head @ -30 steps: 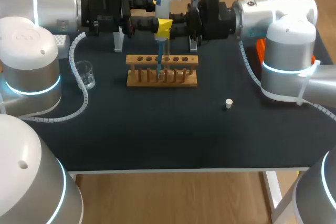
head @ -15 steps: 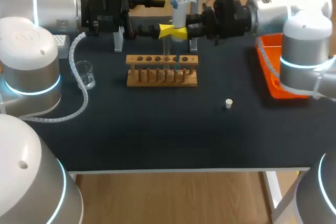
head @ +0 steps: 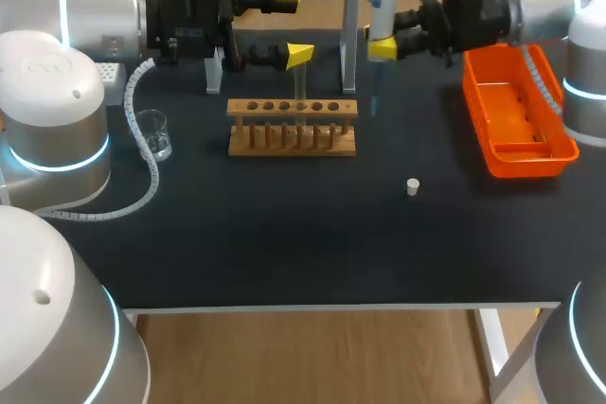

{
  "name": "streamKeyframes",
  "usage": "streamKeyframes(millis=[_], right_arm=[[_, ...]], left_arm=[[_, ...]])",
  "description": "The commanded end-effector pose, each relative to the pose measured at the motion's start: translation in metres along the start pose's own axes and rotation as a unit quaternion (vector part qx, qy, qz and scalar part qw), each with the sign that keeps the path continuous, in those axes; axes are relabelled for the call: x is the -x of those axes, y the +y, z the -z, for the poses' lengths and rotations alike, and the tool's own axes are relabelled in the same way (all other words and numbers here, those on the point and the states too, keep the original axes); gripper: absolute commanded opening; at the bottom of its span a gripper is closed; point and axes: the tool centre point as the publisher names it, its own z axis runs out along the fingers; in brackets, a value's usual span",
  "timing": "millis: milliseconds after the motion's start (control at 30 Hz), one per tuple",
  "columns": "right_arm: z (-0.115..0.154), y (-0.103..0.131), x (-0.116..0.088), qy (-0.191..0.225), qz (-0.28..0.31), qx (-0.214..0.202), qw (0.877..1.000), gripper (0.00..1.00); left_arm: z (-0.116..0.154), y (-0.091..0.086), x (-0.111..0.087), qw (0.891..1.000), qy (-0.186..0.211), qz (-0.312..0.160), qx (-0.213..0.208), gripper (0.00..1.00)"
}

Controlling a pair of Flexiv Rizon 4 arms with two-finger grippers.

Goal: Invert the test tube, pick up the pipette, mount the tip to pipette, aspirate from beaker and dispense into the tube, eject the tip, return the pipette, and cap with the stopper.

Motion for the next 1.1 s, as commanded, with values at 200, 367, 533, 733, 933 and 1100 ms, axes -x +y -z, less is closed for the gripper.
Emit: streamKeyframes(millis=[200,367,533,733,933,1100], right_arm=[[0.008,0.001,0.001,0.005,0.000,-0.001,1.000,0.00],[0.008,0.001,0.001,0.005,0.000,-0.001,1.000,0.00],[0.008,0.001,0.001,0.005,0.000,-0.001,1.000,0.00],[0.019,0.006,0.002,0.005,0.006,0.011,1.000,0.00],[0.062,0.015,0.001,-0.002,0.006,0.036,0.999,0.00],[0.098,0.015,-0.004,0.000,-0.006,0.046,0.999,0.00]], left_arm=[[0.001,0.001,-0.001,1.000,0.000,-0.001,-0.001,1.00],[0.001,0.001,-0.001,1.000,0.000,-0.001,-0.001,1.00],[0.001,0.001,-0.001,1.000,0.000,-0.001,-0.001,1.00],[0.001,0.001,-0.001,1.000,0.000,-0.001,-0.001,1.00],[0.001,0.001,-0.001,1.000,0.000,-0.001,-0.001,1.00],[0.001,0.001,-0.001,1.000,0.000,-0.001,-0.001,1.00]])
